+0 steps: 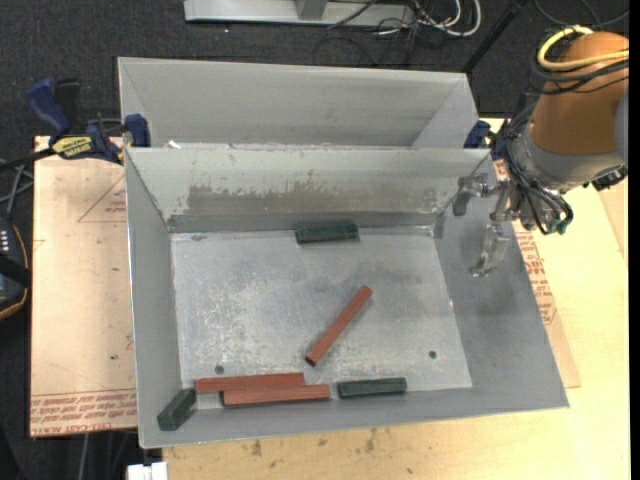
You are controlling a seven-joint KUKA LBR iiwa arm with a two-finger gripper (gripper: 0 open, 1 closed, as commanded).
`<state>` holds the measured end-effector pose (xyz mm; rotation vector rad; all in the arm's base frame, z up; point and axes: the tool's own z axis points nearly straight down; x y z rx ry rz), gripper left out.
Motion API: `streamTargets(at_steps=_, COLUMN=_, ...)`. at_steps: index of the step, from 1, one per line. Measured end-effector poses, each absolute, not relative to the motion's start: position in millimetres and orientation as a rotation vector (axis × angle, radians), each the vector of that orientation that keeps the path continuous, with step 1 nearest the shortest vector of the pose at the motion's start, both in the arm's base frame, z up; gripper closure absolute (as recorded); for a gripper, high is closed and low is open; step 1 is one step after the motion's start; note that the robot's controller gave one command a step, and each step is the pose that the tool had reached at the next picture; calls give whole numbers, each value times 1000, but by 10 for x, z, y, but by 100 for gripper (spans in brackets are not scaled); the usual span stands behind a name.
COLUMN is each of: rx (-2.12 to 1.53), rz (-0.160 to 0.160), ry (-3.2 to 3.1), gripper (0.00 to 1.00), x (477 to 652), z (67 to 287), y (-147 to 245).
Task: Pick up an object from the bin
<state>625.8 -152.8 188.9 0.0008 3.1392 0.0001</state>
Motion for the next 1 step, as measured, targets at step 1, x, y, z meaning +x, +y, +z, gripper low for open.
streamTargets(at_steps=1, rx=-287, rz=-5, ry=3119, gripper=0, x=6200, z=1442, y=-1147)
